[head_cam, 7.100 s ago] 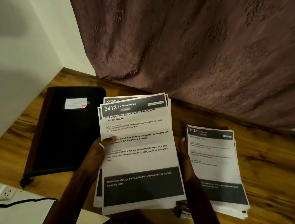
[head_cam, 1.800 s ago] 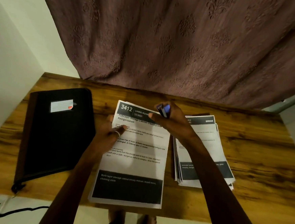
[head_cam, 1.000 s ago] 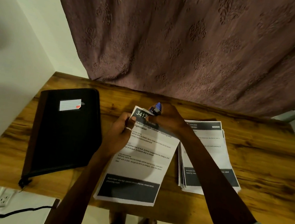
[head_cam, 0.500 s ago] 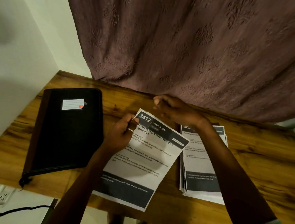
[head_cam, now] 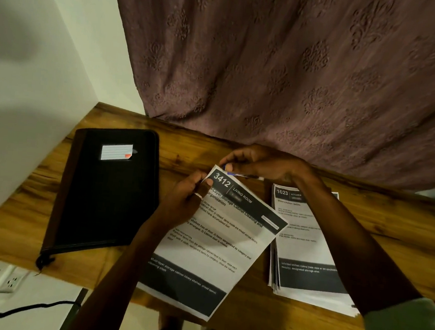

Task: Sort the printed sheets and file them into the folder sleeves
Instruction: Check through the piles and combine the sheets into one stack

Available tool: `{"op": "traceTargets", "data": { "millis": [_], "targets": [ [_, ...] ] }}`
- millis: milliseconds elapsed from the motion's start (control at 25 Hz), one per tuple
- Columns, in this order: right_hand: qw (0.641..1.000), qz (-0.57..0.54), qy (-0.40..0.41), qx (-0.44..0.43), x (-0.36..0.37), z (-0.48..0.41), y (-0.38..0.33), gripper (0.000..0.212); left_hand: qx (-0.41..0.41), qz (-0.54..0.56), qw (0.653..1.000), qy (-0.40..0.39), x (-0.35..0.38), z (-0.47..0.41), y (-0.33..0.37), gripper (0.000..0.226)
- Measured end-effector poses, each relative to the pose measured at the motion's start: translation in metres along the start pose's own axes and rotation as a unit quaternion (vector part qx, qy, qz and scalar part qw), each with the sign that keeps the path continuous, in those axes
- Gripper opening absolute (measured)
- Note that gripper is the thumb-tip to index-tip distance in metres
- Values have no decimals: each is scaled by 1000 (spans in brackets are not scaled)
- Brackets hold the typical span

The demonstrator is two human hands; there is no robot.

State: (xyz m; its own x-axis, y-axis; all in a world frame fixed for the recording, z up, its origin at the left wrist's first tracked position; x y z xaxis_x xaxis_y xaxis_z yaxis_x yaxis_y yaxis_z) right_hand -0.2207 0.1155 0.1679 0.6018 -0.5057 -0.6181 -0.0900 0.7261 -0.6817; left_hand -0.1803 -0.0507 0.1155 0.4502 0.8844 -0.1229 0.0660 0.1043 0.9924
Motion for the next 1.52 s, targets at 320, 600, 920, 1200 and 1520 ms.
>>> {"op": "traceTargets", "data": {
  "millis": [320,600,920,1200,1520],
  "targets": [
    [998,-65,-11,-2,0,3,0,40,-18,8,1000,0,0,0,-3,18],
    [999,-36,-28,-10,8,2,-6,55,-11,-6,1000,-5,4,-1,3,15],
    [999,45,-4,-10,13,0,-19,46,-25,-40,999,-4,3,-2,3,15],
    [998,40,-52,-2,23,8,-25,40,-15,-46,999,-4,6,1,6,14],
    [990,106,90,13,3,34,-67,38,2,-64,998,-11,4,-1,6,20]
  ]
}}
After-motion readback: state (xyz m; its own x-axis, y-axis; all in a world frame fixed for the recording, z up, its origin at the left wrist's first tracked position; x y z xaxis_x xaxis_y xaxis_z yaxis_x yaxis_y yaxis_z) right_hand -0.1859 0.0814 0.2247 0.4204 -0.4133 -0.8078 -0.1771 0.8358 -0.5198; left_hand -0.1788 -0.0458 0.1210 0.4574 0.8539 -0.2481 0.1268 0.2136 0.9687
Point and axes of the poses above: each hand's wrist, its own z-axis away from the middle knuckle, its own x-axis out of the palm, y = z × x, the point moved 7 cm from there along -z, towards the middle knuckle, and after that the axes turned 13 degrees about z, right-handed, at the moved point
